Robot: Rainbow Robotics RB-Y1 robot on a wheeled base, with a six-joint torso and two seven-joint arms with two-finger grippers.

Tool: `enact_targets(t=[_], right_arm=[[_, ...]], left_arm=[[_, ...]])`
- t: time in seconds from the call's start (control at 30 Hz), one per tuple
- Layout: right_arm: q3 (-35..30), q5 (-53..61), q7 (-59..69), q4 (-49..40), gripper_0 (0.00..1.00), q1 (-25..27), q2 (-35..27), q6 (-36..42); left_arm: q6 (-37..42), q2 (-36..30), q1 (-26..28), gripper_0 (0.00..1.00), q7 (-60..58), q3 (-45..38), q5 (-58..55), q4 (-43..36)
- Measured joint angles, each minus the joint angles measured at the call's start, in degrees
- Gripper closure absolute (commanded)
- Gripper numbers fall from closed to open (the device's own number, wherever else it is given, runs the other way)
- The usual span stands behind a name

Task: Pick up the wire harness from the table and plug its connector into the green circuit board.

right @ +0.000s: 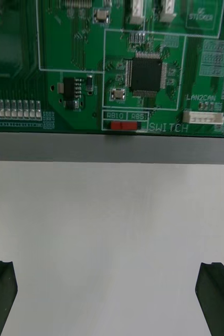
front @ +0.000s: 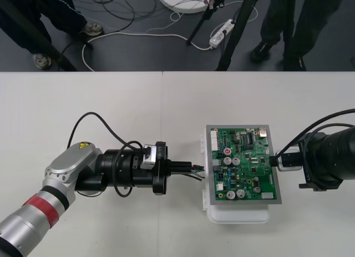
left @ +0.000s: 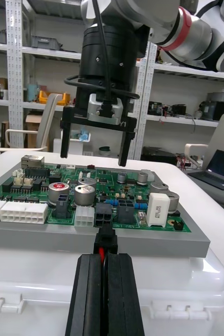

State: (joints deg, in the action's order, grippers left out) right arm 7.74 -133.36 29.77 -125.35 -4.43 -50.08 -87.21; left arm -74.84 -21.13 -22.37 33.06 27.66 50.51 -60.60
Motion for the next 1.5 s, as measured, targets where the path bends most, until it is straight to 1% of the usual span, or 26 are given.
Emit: enact_targets(t=[0.23,0.4,0.6,1.0,1.17,1.5], right_arm=[[0.01,-0.31,0.47,-0.86,0.0,0.58,0.26,0.0],[0.14,-1.02,0.49,-0.89,0.0,0.67,1.16,0.0],[1.25,-4.55,0.63,-0.92,0.0,0.67,2.17,0.0],[1.84,-5.72,1.01,-0.97,0.0,0.67,4.54,0.0],[1.93,-6.24,3.08,-0.98,0.0,0.67,5.46,0.0],[3.38,-8.04,3.16,-1.1,0.0,0.67,7.14,0.0]], left_arm=[[0.68,0.63,-0.16,1.0,0.0,0.06,0.0,0.0],[1.09,1.02,-0.31,1.0,0.0,0.28,-0.01,0.0],[1.55,1.13,-0.68,1.0,0.0,1.16,-0.01,0.01],[2.2,1.19,-0.89,1.0,0.0,2.01,-0.01,0.02],[2.6,1.2,-0.9,1.0,0.0,2.03,-0.01,0.02],[3.34,1.34,-0.9,1.0,0.0,2.04,-0.01,0.02]])
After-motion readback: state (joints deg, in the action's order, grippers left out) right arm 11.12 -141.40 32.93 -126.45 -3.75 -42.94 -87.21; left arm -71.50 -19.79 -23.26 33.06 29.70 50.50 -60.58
